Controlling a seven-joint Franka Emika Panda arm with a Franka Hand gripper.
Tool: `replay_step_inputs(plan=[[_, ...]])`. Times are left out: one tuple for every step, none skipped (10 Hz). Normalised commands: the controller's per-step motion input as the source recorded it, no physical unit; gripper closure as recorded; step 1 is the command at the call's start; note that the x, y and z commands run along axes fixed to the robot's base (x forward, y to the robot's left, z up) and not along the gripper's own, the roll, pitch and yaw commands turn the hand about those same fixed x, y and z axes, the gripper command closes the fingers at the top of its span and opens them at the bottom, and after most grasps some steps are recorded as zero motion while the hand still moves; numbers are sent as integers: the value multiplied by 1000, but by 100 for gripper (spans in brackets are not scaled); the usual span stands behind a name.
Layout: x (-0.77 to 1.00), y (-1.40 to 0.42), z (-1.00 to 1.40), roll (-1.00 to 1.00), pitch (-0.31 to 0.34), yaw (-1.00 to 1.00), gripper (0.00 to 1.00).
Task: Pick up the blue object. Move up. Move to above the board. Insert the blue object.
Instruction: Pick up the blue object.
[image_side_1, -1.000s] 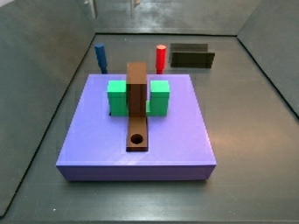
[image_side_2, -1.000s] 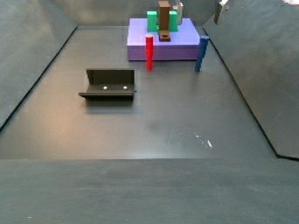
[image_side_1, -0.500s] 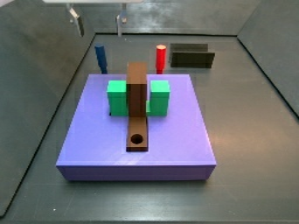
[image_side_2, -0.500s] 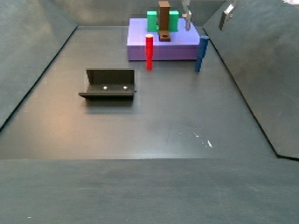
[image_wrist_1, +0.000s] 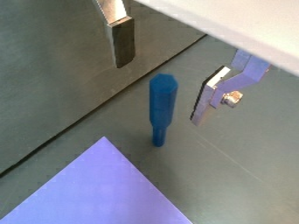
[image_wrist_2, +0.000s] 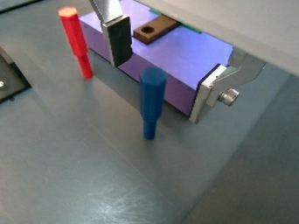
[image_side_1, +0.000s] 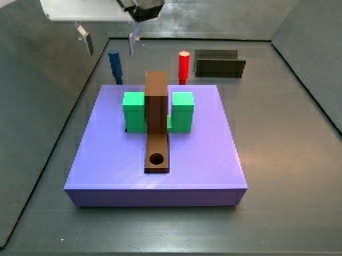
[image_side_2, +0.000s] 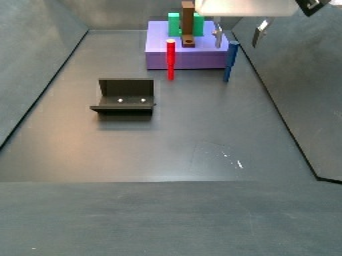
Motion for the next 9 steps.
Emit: replay_step_inputs(plan=[[-40,0,-337,0,-61,0,0],[0,-17,-331,0,-44,0,0],[0,-40,-297,0,-39,0,0],[0,-54,-223,0,-20,0,0],[0,-9,-46,13,0,0,0],[0,0,0,0,0,0,0],[0,0,0,0,0,0,100],[0,0,0,0,0,0,100],[0,0,0,0,0,0,100]])
